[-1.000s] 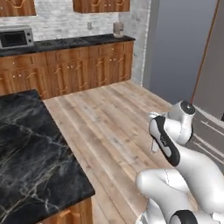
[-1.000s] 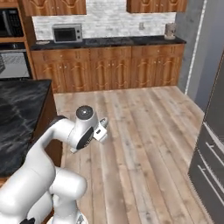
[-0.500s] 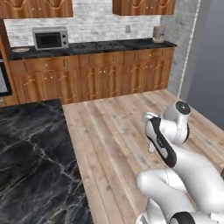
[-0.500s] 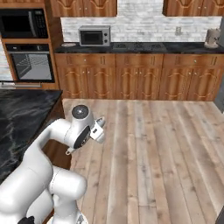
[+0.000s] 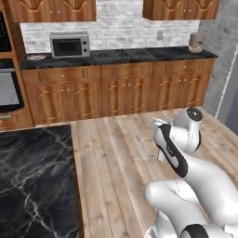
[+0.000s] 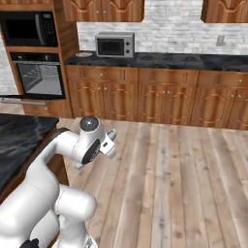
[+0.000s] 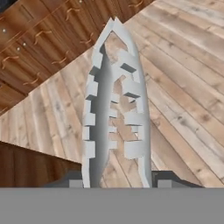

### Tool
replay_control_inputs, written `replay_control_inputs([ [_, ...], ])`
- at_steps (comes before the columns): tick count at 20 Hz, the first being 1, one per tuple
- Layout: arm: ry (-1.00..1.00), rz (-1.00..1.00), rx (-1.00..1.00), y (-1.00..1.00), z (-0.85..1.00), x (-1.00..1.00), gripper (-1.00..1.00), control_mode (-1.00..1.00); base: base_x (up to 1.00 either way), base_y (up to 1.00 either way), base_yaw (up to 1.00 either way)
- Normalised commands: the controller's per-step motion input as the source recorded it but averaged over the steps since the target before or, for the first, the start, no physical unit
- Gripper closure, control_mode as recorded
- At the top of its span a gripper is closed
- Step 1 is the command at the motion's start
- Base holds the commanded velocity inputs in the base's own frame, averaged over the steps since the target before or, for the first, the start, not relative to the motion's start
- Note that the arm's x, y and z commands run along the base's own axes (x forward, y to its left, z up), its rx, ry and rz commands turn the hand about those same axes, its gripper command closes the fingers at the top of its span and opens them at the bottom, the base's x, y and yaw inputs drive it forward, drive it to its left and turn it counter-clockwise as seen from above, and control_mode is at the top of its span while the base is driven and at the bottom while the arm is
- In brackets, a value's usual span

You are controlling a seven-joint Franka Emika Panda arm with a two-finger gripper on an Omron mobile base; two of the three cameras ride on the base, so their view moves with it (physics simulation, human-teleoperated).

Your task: Pick up the tongs from the counter and place them near the plate next to the oven.

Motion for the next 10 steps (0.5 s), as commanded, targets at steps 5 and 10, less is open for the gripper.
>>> replay_control_inputs([
  [5, 0.00, 0.00, 0.00, 0.00, 0.00, 0.00, 1.00, 1.00, 1.00, -0.13, 0.26],
  [10, 0.00, 0.00, 0.00, 0.00, 0.00, 0.00, 1.00, 1.00, 1.00, -0.18, 0.24],
])
